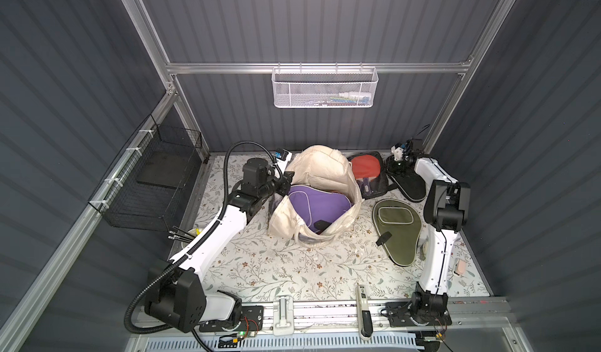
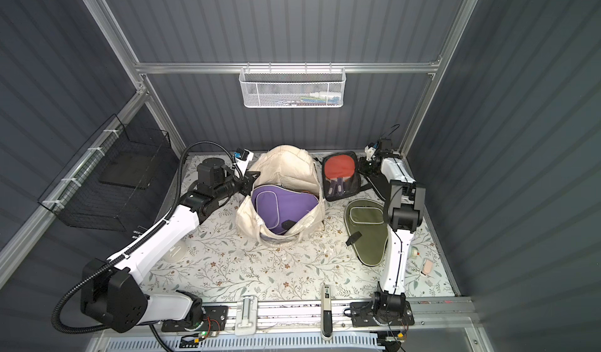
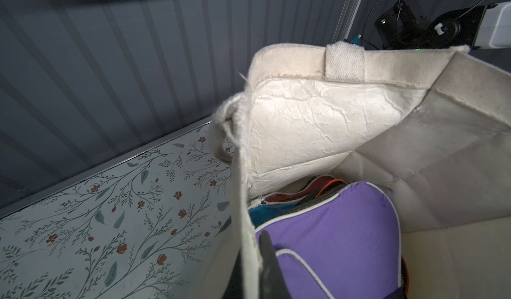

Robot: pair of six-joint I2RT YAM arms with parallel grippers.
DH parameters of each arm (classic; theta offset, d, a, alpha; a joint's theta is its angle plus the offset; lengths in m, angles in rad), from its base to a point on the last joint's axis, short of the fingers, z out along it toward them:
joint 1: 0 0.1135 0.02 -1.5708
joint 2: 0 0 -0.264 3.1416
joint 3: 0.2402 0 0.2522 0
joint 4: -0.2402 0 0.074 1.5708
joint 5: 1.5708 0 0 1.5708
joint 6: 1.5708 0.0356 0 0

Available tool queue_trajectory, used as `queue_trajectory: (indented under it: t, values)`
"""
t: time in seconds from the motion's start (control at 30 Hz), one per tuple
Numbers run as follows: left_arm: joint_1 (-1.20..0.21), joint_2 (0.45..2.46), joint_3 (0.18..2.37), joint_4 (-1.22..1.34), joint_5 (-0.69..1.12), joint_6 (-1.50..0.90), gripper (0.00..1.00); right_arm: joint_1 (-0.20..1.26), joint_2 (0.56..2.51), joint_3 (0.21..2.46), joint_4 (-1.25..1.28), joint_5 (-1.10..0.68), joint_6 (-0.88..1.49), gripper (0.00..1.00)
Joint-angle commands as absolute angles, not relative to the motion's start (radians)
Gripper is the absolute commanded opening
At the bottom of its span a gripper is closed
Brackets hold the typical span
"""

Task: Remove the ping pong set from the canvas bag
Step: Place the ping pong set at the center of the board.

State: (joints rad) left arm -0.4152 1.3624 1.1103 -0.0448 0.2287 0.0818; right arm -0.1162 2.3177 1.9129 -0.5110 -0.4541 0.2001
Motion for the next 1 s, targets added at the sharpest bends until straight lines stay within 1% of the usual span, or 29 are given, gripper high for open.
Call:
queue_trajectory:
  t: [0.0, 0.07, 0.27, 0.37, 0.47, 0.53, 0.67, 0.7, 0.77, 0.83, 0.97]
  values:
    - [-0.415, 1.367, 1.15, 0.036, 0.264, 0.076, 0.0, -0.115, 2.338, 1.966, -0.588, -0.398, 0.218, 0.0]
    - [-0.416, 1.369, 1.15, 0.04, 0.265, 0.074, 0.0, -0.114, 2.35, 1.984, -0.603, -0.398, 0.215, 0.04]
    - [-0.416, 1.377, 1.151, 0.045, 0.268, 0.072, 0.0, -0.114, 2.355, 1.985, -0.607, -0.392, 0.207, 0.12]
    - [-0.416, 1.378, 1.153, 0.044, 0.268, 0.073, 0.0, -0.114, 2.346, 1.985, -0.607, -0.408, 0.208, 0.19]
    - [-0.415, 1.371, 1.152, 0.044, 0.269, 0.072, 0.0, -0.112, 2.322, 1.98, -0.605, -0.423, 0.203, 0.3]
    - [-0.415, 1.364, 1.147, 0.045, 0.267, 0.072, 0.0, -0.112, 2.298, 1.974, -0.602, -0.438, 0.196, 0.42]
    - [-0.415, 1.343, 1.135, 0.044, 0.268, 0.069, 0.0, -0.11, 2.215, 1.919, -0.586, -0.436, 0.201, 0.57]
    - [-0.416, 1.333, 1.129, 0.045, 0.268, 0.071, 0.0, -0.11, 2.182, 1.894, -0.579, -0.434, 0.204, 0.62]
    - [-0.416, 1.315, 1.117, 0.046, 0.267, 0.069, 0.0, -0.106, 2.112, 1.838, -0.563, -0.433, 0.205, 0.78]
    - [-0.416, 1.302, 1.111, 0.038, 0.265, 0.064, 0.0, -0.099, 2.03, 1.778, -0.565, -0.425, 0.203, 0.98]
    - [-0.415, 1.275, 1.096, 0.028, 0.281, 0.045, 0.0, -0.06, 1.835, 1.604, -0.561, -0.409, 0.195, 0.99]
